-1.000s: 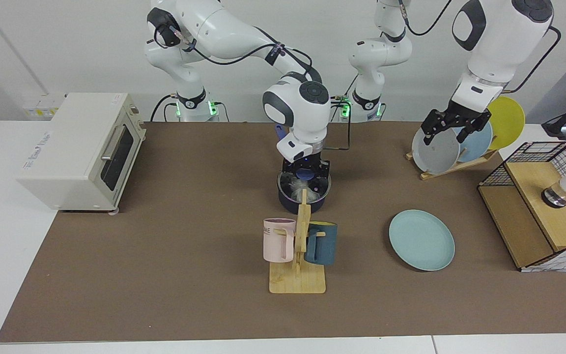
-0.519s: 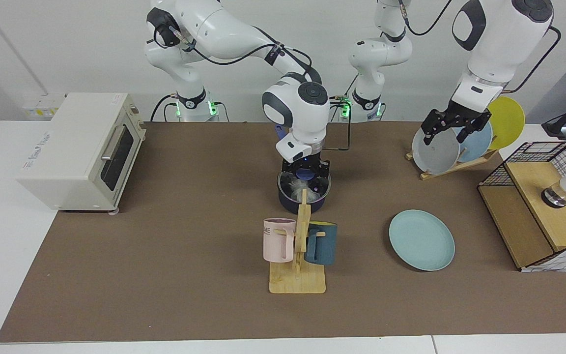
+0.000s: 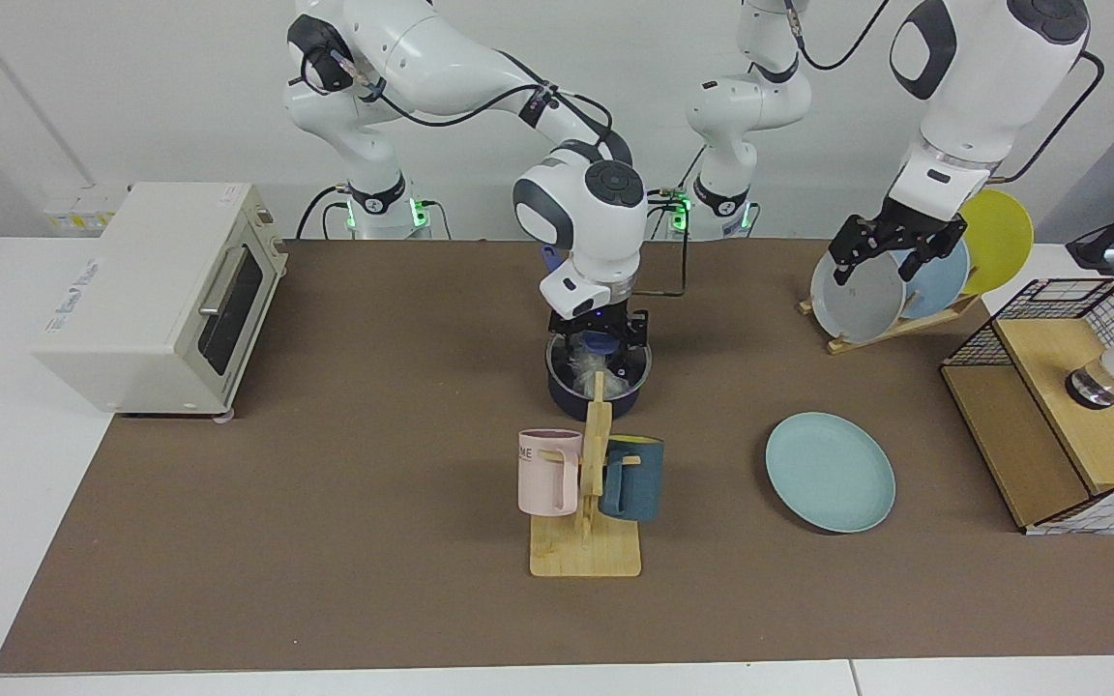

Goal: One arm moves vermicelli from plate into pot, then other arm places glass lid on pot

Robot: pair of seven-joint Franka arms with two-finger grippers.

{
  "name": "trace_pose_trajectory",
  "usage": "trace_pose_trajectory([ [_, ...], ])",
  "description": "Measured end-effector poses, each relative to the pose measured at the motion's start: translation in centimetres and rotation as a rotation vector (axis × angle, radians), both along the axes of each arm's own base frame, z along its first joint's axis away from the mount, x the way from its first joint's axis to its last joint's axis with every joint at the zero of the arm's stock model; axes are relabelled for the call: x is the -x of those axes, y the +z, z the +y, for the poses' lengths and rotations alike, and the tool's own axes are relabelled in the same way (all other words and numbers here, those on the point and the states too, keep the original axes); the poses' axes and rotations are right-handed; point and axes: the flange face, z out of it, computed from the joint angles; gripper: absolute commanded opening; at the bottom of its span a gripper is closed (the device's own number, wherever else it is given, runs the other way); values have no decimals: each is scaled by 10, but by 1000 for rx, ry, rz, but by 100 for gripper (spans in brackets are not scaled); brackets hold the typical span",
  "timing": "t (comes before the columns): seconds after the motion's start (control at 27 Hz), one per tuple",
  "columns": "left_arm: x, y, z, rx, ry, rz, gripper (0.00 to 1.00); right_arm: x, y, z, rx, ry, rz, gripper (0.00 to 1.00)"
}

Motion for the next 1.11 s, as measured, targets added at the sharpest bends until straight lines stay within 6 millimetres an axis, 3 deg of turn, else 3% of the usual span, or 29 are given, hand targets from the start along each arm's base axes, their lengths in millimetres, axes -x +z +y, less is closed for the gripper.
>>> trace_pose_trajectory([
  [0.33,0,0,0,0,0,0,100,-3,68,-8,-21,15,-10,100],
  [0.52,0,0,0,0,0,-1,100,-12,114,-35,-82,46,-37,100],
  [0.63,0,0,0,0,0,-1,100,-25,142,-76,-105,51,-48,100],
  [0.74,0,0,0,0,0,-1,100,-41,165,-130,-99,75,-51,100],
  [0.89,0,0,0,0,0,-1,100,-58,179,-202,-59,125,-44,100],
  [1.11,0,0,0,0,0,-1,100,-74,197,-285,-35,167,-71,100],
])
